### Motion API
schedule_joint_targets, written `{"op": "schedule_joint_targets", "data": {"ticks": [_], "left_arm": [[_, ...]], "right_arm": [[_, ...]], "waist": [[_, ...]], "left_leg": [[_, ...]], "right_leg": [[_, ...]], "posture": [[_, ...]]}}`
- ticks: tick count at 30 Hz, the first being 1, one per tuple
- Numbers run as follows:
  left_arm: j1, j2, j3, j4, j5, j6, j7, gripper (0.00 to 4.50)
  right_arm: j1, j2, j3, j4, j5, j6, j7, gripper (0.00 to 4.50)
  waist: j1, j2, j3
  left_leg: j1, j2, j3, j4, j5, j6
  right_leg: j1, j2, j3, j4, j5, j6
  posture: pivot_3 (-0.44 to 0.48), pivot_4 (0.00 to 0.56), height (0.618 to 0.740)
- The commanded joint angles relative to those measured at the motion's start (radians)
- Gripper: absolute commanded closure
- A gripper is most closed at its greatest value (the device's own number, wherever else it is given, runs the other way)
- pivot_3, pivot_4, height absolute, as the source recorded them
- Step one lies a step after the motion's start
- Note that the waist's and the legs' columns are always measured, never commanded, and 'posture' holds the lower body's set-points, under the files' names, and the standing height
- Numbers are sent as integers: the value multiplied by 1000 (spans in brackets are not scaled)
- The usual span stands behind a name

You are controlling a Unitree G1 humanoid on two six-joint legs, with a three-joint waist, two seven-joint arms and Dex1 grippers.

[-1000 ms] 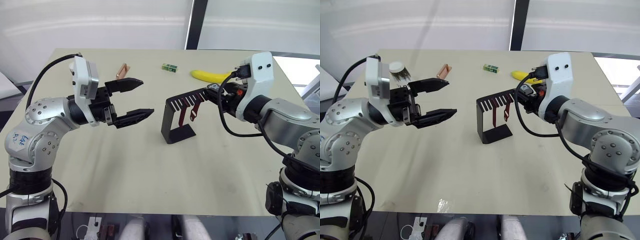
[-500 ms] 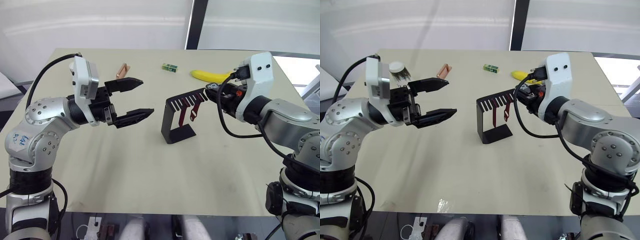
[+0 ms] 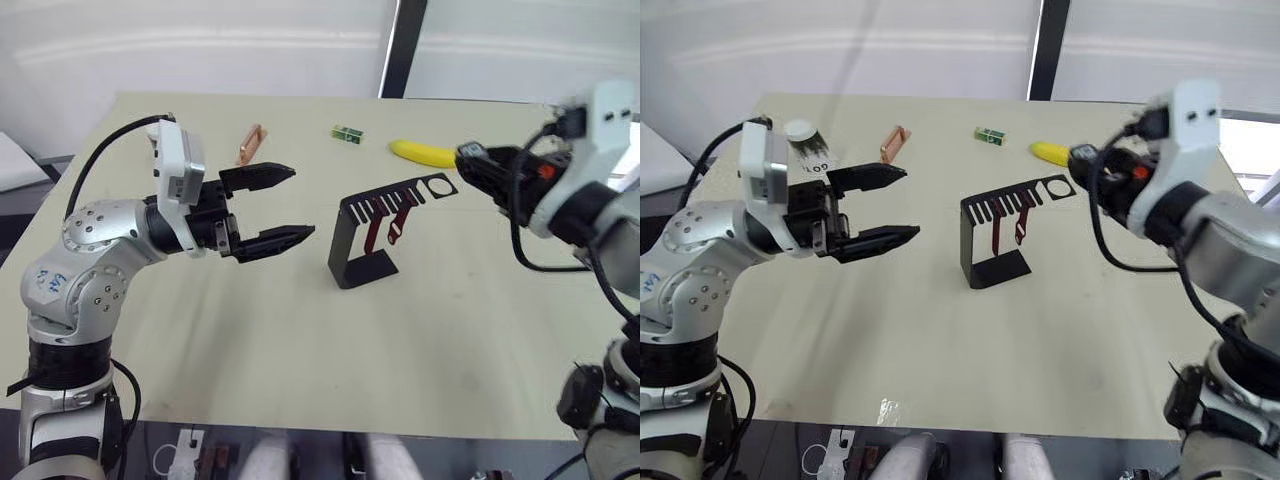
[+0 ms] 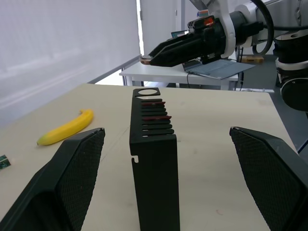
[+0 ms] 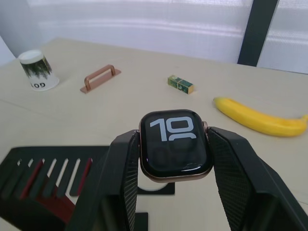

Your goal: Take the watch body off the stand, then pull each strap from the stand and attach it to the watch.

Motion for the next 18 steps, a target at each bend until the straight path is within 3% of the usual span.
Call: {"op": "schedule_joint_targets", "data": {"ticks": [1,5,8,12,18], "left_arm": [[23,7,-31,-52,-23,-5,-57,0],[50,-1,-76,-57,-4,-20,-98,0],[80,1,-120,-68,36,-55,-129,0],[102,-8,-153,-70,65,-86,-141,0],[108,-21,-170,-82,77,-94,-136,0]], "right_arm": [[192,-15,-88,-84,-26,-91,81,2800],[516,1,-28,-122,-253,-299,185,2800],[659,49,51,-80,-393,-458,240,2800],[722,103,142,35,-543,-636,299,2800],[709,129,209,197,-657,-782,388,2800]], "waist": [[-2,0,0],[0,0,0],[-6,0,0],[-8,0,0],[-5,0,0]], "left_leg": [[-1,0,0,0,0,0],[-1,0,1,0,0,0],[0,0,2,0,1,0],[5,-1,5,0,4,-2],[7,-1,4,0,5,-2]], "right_leg": [[0,0,0,-1,0,0],[1,0,1,-3,0,1],[2,1,2,-2,1,1],[2,1,5,-1,1,0],[2,1,5,3,2,-1]], "posture": [[0,150,740],[0,150,740],[0,150,740],[0,150,740],[0,150,740]]}}
